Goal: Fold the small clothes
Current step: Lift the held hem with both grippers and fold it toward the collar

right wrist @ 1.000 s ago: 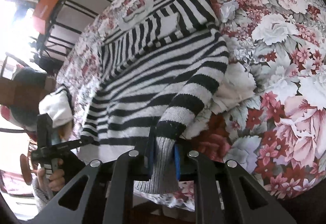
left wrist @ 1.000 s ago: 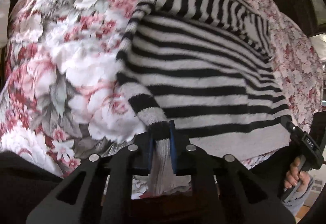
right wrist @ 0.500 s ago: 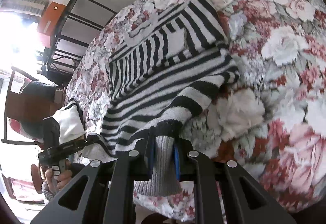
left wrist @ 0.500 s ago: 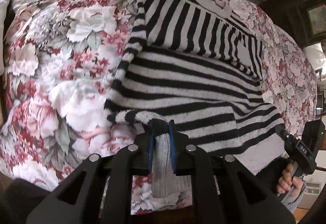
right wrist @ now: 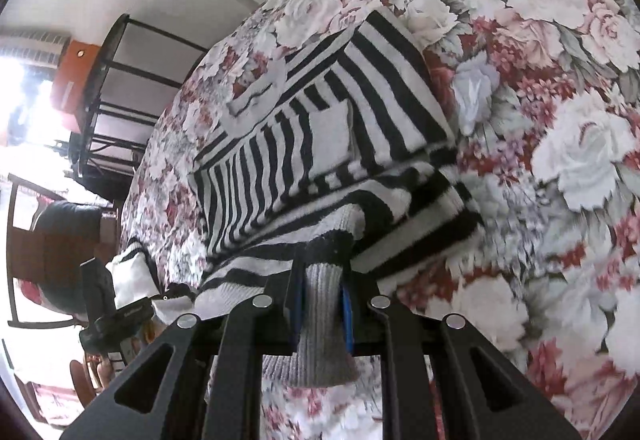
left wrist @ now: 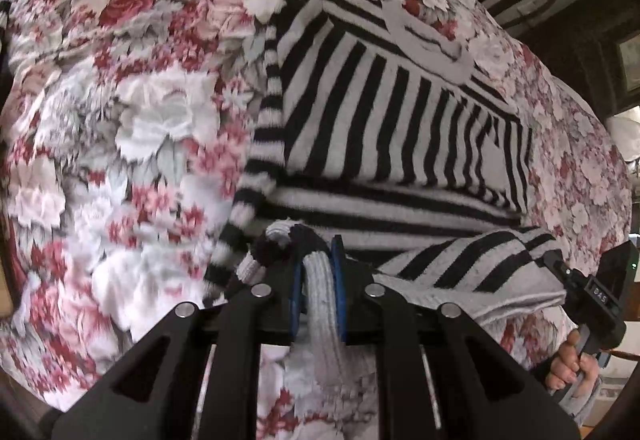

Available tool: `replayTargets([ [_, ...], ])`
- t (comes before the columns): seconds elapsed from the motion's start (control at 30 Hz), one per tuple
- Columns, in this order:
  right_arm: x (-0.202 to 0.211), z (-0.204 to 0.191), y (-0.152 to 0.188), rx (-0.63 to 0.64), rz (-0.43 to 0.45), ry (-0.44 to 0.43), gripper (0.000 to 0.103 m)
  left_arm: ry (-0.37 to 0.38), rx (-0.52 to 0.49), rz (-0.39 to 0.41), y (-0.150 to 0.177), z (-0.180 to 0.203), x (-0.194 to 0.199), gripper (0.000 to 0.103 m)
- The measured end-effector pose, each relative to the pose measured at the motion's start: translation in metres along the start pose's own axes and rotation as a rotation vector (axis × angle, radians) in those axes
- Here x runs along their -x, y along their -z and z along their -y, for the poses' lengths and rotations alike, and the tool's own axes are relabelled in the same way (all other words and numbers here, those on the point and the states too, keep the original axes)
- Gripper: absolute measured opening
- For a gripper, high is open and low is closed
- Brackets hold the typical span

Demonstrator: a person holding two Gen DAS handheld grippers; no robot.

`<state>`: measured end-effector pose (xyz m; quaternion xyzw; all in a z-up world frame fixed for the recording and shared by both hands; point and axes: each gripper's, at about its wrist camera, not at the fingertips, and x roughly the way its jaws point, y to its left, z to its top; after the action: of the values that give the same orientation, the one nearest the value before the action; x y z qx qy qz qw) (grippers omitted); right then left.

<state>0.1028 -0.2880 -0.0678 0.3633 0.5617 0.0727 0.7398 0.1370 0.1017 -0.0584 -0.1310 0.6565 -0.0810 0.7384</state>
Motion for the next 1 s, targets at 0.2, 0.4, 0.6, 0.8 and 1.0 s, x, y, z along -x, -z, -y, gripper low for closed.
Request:
replayTargets([
  [0.2,-0.014,-0.001,-0.018,-0.033,-0.003,-0.001,0.016,-0.028,0.006,0.034,-0.024,0.007,-0.009,0.012],
  [0.4,-0.027,-0.001,-0.036,-0.058,-0.007,-0.011,0.017,-0.030,0.010,0.073,-0.045,0.011,-0.011,0.012],
  [0.6,-0.036,-0.001,-0.054,-0.100,-0.010,-0.031,0.017,-0.015,0.038,0.087,-0.069,0.012,-0.015,0.012],
  [0.8,-0.039,0.000,-0.081,-0.142,0.012,-0.076,0.017,0.021,0.075,0.117,-0.098,0.016,-0.012,0.012],
  [1.0,-0.045,0.011,-0.108,-0.197,0.025,-0.124,0.018,0.069,0.112,0.143,-0.126,0.017,-0.013,0.012],
])
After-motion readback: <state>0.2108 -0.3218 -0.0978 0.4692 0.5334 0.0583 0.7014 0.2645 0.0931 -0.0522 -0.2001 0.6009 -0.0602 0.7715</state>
